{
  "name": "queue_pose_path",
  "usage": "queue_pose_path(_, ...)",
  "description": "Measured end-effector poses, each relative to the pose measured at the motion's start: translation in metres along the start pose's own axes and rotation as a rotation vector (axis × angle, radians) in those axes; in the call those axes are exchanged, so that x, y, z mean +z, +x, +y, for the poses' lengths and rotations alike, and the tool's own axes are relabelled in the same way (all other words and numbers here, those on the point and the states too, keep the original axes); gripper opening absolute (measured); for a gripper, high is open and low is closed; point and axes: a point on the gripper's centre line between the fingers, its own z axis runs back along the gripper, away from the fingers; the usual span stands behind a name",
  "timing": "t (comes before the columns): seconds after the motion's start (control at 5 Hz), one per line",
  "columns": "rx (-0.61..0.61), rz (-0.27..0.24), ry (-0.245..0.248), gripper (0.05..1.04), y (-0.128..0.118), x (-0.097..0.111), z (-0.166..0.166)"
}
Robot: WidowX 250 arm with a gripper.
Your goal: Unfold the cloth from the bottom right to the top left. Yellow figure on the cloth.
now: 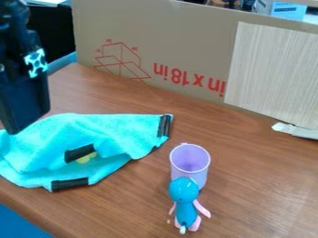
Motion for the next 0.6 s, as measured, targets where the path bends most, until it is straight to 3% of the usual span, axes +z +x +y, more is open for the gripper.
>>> queue_pose_path(0.2,-0.004,0.003,0.002,1.001,-0.001,-0.003,0.0)
queue_pose_path(0.6,-0.087,-0.05,0.089,1.001,0.003,-0.05,0.016)
